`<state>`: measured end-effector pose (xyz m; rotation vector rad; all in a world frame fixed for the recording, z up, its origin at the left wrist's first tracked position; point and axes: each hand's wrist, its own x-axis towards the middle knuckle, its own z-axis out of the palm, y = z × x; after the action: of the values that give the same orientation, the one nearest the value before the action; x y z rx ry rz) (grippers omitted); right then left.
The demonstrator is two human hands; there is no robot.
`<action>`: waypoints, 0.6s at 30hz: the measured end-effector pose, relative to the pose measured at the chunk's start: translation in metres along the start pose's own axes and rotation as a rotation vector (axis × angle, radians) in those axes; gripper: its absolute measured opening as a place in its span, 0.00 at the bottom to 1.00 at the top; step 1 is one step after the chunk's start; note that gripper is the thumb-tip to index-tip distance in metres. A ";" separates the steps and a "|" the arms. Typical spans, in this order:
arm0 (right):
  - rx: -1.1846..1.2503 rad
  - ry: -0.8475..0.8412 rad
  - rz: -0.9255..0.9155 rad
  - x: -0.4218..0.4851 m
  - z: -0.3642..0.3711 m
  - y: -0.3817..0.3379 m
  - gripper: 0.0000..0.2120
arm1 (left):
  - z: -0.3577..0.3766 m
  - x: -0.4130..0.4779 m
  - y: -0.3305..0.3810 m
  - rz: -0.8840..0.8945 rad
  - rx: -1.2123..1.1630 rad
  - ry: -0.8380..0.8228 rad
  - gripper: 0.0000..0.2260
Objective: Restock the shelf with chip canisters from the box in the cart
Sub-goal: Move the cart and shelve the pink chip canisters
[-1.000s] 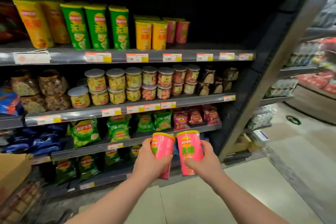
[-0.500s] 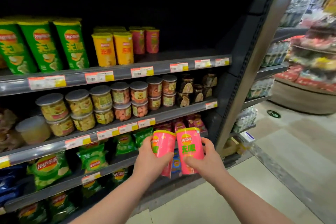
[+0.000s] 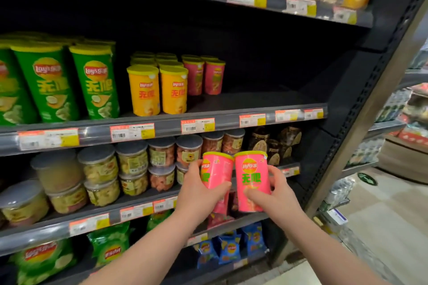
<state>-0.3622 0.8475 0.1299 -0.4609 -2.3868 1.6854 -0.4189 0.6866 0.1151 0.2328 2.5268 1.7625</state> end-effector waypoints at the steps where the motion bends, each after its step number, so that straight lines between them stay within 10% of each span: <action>1: -0.004 -0.007 -0.010 0.006 0.003 -0.004 0.30 | -0.003 0.005 0.001 0.010 -0.001 0.011 0.27; 18: 0.064 -0.130 -0.315 0.142 0.016 -0.093 0.36 | -0.040 0.073 0.043 0.076 -0.055 0.294 0.29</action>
<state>-0.5135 0.8543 0.2078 0.0359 -2.3321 1.6834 -0.4927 0.6747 0.1723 0.0721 2.6899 2.0276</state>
